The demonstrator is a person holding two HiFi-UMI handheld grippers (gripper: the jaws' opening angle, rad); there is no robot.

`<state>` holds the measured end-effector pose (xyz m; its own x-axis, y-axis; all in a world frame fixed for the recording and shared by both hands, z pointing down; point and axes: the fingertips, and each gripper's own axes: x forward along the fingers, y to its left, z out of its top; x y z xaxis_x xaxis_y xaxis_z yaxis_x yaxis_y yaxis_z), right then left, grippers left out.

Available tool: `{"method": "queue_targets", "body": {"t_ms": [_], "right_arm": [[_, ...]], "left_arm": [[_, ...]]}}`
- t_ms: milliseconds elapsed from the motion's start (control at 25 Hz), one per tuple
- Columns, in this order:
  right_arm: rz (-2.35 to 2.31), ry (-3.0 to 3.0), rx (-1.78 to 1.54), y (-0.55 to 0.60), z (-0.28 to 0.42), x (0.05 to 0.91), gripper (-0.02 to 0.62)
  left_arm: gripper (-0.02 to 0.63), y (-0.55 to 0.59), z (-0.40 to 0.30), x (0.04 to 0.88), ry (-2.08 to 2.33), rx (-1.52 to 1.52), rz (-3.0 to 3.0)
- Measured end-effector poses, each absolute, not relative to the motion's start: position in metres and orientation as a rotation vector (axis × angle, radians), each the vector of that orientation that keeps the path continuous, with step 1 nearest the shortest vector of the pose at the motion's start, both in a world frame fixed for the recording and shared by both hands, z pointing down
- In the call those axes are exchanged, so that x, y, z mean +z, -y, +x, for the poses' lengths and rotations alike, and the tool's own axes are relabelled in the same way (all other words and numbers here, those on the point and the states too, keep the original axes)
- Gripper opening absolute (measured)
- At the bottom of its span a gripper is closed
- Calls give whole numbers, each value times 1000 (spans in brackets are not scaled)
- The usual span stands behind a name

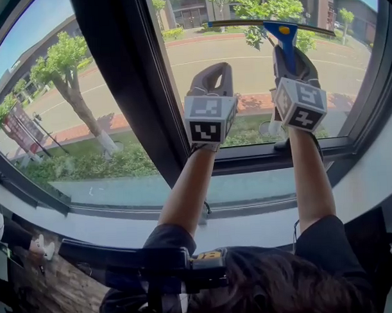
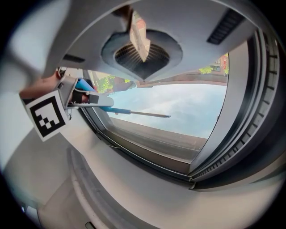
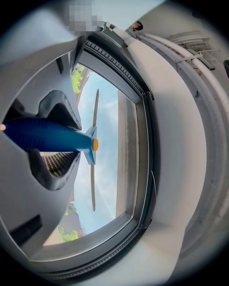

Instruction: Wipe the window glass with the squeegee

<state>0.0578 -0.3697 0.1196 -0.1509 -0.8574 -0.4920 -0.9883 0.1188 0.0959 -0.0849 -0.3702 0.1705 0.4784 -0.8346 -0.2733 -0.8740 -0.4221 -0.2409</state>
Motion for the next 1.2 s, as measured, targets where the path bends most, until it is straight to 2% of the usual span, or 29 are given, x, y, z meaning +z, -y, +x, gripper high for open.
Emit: {"method": "queue_targets", "body": {"t_ms": [1200], "right_arm": [[-1836,-2144,422,367,60,240,141]], "left_arm": [[2,372,-97,271,-1485,19,-2528]]}}
